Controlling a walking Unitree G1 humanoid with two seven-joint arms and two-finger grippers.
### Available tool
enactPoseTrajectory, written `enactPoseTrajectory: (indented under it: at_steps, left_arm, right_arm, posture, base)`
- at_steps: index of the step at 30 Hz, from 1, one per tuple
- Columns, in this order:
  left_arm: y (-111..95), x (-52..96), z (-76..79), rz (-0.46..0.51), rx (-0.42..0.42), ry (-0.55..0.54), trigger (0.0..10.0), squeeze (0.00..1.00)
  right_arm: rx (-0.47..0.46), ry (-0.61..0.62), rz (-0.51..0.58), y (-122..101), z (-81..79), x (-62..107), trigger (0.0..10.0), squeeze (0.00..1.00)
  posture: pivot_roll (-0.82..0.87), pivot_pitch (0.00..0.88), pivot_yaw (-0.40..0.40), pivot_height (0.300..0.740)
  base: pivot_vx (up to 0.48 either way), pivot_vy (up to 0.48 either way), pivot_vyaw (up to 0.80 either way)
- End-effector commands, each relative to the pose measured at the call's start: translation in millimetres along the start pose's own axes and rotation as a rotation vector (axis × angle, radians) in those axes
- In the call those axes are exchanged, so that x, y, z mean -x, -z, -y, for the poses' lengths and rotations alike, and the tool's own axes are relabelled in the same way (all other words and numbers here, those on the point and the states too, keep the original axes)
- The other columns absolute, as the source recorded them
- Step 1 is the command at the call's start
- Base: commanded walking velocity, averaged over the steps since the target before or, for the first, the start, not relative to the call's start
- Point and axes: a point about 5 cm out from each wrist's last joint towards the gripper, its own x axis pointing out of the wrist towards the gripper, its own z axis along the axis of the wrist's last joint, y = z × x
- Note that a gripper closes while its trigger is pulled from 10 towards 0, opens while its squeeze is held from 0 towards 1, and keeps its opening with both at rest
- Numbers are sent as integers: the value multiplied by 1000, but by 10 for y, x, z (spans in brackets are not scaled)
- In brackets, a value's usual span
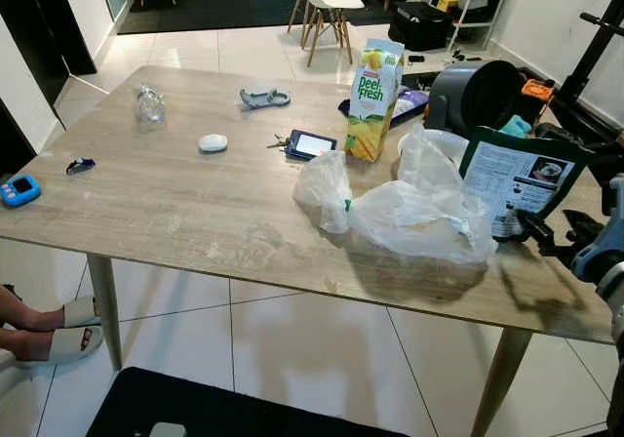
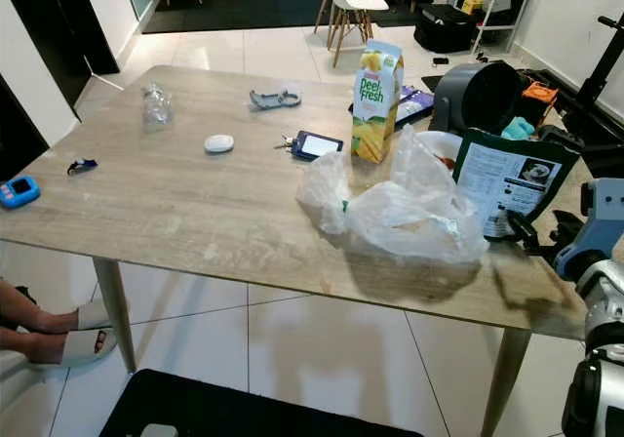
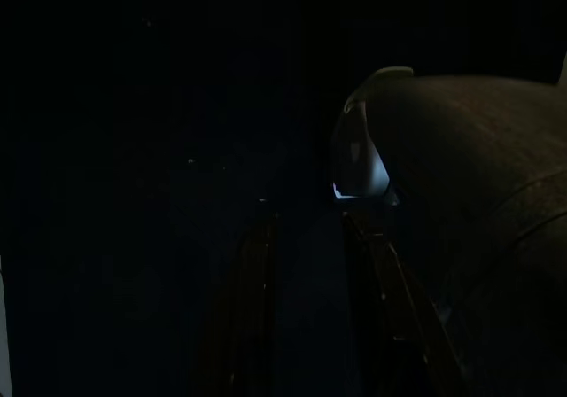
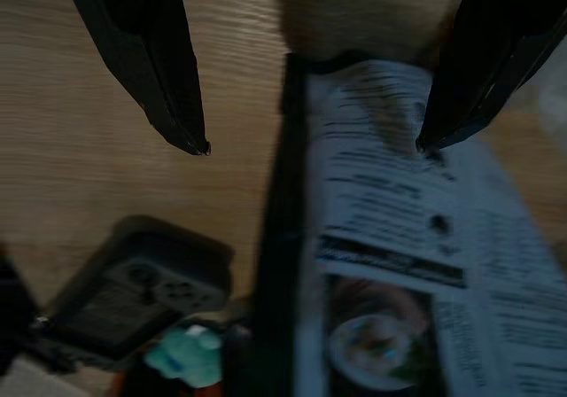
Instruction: Restocking fridge
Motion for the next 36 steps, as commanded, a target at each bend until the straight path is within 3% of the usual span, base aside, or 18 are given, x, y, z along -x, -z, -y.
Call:
enactPoseTrajectory:
  at_steps: [1,21,26,36]
  left_arm:
    - [160,19,80,-60,-14,45,10000,0]
    - [213,39,89,-65,-23,55,10000,0]
    - [211,27,130,-64,-28,65,10000,0]
    - [197,17,142,-62,-29,65,10000,0]
  right_arm:
    - [19,25,-1,-25,37,9,10000,0]
    - [-60,-9,59,-105,-64,-80,10000,0]
    - [-84,-86,89,-167,-171,-144,10000,0]
    - [-81,-167,77,-205,-191,-143,10000,0]
  posture:
    - [121,87,-8,740]
    - [124,106,-8,740]
    - [122,103,-14,740]
    - [116,97,-18,740]
  base:
    - [0,0,0]
    - [0,0,0]
    - [0,0,0]
    - [0,0,0]
